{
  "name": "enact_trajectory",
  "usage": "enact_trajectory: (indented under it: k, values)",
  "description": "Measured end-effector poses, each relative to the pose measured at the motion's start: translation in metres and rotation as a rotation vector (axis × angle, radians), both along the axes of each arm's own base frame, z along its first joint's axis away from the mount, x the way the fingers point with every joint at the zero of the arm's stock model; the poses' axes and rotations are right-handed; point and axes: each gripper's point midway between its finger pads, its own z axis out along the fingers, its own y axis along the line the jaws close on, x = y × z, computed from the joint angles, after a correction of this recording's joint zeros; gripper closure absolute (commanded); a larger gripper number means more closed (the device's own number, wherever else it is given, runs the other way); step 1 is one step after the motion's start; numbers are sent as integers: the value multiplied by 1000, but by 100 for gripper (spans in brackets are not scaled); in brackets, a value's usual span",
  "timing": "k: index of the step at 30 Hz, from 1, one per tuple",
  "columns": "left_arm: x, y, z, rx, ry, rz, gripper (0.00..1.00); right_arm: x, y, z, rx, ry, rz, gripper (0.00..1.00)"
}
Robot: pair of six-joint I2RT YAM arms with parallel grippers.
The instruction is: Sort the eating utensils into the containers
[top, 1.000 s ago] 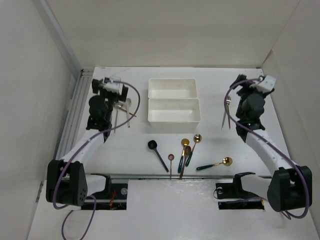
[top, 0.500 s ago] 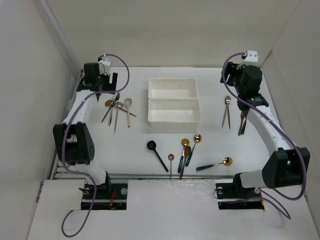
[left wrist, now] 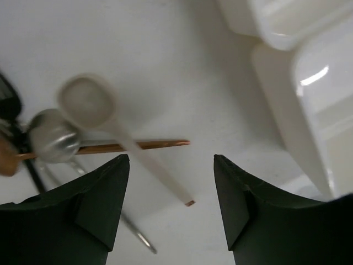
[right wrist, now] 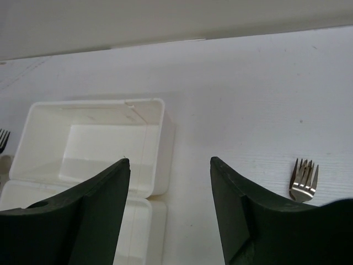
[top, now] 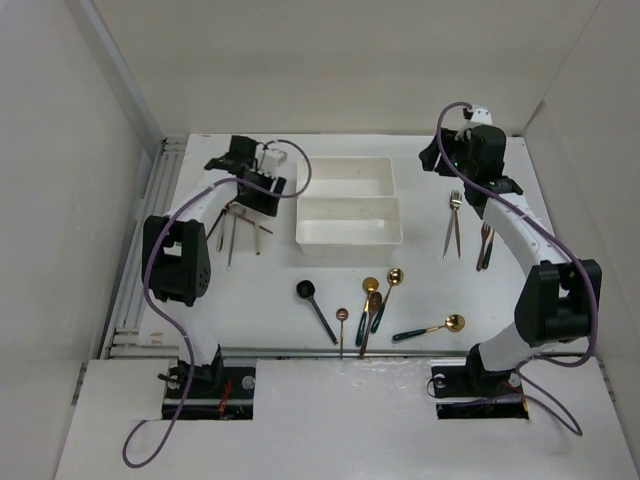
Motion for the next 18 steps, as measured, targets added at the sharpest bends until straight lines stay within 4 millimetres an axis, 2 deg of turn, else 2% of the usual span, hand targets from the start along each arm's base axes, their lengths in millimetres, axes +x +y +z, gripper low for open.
enact_trajectory:
  k: [2,4,9,12,15,18]
  values:
    - [-17,-28,-7,9,26,-76,44,0,2,0,23,6,-4,36]
    - [-23,-33,-16,23,48,-89,46,-1,3,0,39,11,-7,36]
    - [-12,-5,-41,66,93,20,52,-5,3,-8,67,35,-17,37]
    - [-6,10,-47,76,96,77,53,-14,3,-13,73,49,-19,37]
    - [1,11,-44,69,67,94,53,-21,3,-8,78,39,-18,37]
    - [2,6,-47,65,56,94,60,-26,2,1,81,17,-19,37]
